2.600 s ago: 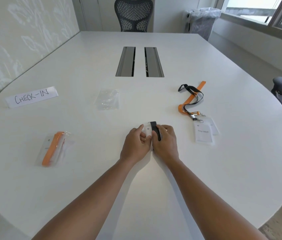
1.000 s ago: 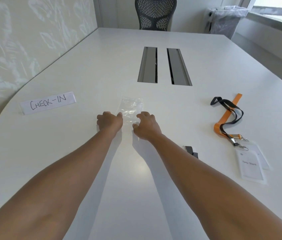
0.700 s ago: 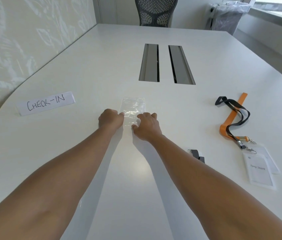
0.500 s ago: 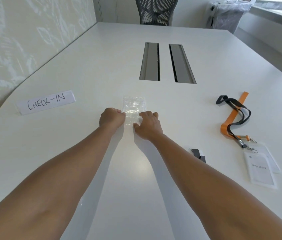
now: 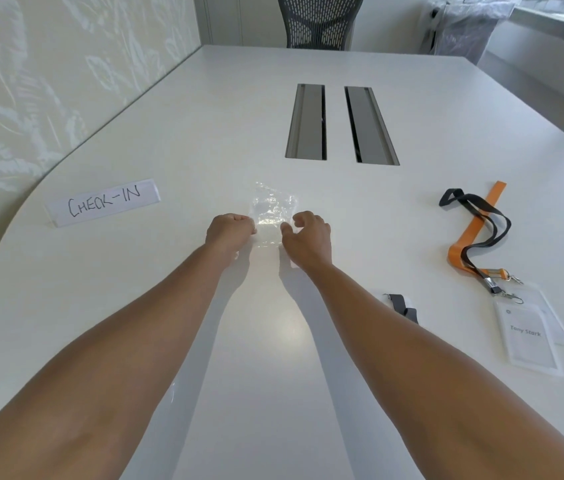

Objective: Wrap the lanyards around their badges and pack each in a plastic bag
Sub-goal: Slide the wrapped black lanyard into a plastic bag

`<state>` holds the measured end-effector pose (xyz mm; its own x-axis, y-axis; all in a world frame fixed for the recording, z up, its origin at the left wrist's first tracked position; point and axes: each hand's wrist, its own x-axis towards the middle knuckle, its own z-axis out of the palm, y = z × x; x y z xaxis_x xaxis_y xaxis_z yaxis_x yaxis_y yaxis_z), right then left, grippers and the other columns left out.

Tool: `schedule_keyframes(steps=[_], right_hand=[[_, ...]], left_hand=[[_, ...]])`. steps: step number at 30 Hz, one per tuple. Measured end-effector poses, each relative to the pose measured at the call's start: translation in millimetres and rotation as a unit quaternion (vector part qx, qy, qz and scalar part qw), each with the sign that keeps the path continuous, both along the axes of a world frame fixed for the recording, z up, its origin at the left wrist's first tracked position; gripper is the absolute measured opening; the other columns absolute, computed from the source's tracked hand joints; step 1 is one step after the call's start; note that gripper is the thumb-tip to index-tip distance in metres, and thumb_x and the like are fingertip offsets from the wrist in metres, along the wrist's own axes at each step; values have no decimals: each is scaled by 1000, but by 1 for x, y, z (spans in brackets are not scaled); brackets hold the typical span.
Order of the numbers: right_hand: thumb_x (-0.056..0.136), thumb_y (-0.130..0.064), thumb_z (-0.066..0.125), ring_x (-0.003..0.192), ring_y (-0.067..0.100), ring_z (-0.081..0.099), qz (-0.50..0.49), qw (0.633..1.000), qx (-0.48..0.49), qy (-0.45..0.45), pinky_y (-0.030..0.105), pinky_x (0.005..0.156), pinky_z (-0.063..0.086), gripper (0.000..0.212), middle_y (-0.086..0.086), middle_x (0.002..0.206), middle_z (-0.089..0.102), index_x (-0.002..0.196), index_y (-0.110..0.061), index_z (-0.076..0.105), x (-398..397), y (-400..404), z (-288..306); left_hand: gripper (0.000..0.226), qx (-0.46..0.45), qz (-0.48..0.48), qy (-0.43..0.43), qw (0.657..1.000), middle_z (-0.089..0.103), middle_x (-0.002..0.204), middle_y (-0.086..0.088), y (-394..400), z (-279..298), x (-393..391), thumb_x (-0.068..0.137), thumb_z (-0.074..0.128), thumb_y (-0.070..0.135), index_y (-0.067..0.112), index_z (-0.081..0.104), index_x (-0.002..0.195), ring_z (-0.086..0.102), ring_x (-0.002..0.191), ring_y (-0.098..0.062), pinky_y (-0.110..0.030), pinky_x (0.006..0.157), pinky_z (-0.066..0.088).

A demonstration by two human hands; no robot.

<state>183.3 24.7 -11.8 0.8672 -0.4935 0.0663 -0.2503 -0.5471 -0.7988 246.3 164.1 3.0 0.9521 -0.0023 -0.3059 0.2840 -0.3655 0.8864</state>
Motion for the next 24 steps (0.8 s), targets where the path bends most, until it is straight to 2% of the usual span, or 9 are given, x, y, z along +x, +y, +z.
schedule_keyframes(steps=[6, 8, 10, 12, 14, 16, 18, 21, 24], right_hand=[[92, -29, 60, 93, 16, 61, -59, 978, 199, -16, 35, 84, 52, 39, -11, 91, 61, 126, -12, 54, 4, -2, 15], [91, -30, 61, 82, 11, 58, -69, 966, 250, -8, 35, 78, 53, 36, -10, 93, 58, 122, -15, 54, 3, -3, 19], [90, -33, 62, 75, 13, 51, -70, 958, 277, 4, 31, 64, 47, 14, -5, 93, 51, 97, -22, 56, 3, -5, 22], [89, -34, 62, 68, 18, 41, -65, 951, 303, 11, 28, 55, 35, 32, 1, 86, 45, 70, -27, 38, 3, -7, 23], [90, -32, 62, 68, 22, 42, -69, 943, 325, 3, 28, 62, 36, 37, 8, 80, 42, 66, -22, 35, 2, -9, 25], [90, -29, 64, 68, 23, 52, -71, 924, 375, -5, 31, 64, 42, 28, 7, 73, 48, 72, -14, 49, 0, -11, 29], [89, -22, 68, 65, 18, 62, -61, 897, 437, -10, 27, 65, 49, 20, 2, 72, 56, 76, -10, 58, -4, -13, 34], [86, -4, 68, 64, 16, 59, -39, 877, 479, -18, 25, 64, 46, 13, 8, 71, 55, 79, -9, 58, -6, -15, 38], [84, 5, 65, 71, 23, 51, -39, 878, 477, -29, 28, 68, 44, 20, 8, 60, 55, 72, -8, 54, -10, -17, 43]], left_hand=[[11, -68, -35, -2, 997, 73, 90, 14, -5, 11, -3, 98, 58, 23, 28, 64, 89, 59, 77, -8, -24, 59, 41], [10, -93, -46, 3, 995, 73, 92, 15, -7, 15, -7, 100, 57, 23, 27, 62, 93, 61, 79, -6, -22, 65, 43], [9, -118, -56, 10, 991, 74, 96, 14, -7, 18, -9, 102, 56, 24, 27, 61, 95, 63, 85, -5, -23, 71, 46], [7, -141, -63, 11, 988, 75, 98, 13, -7, 21, -11, 102, 58, 25, 27, 62, 97, 66, 91, -6, -25, 80, 50], [4, -172, -66, 7, 983, 76, 97, 11, -7, 23, -12, 101, 61, 25, 26, 64, 98, 68, 95, -7, -27, 85, 52], [2, -207, -70, 6, 976, 76, 94, 10, -6, 26, -14, 99, 64, 24, 24, 65, 98, 69, 96, -8, -27, 82, 54], [1, -238, -81, 11, 968, 76, 87, 11, -6, 28, -16, 98, 66, 24, 23, 66, 98, 71, 95, -10, -26, 79, 55], [4, -266, -97, 16, 959, 75, 83, 9, -5, 29, -22, 96, 69, 23, 21, 67, 99, 72, 95, -14, -29, 83, 58], [6, -283, -99, 18, 954, 72, 83, 6, -4, 31, -27, 95, 69, 21, 17, 67, 98, 74, 95, -18, -30, 85, 59]])
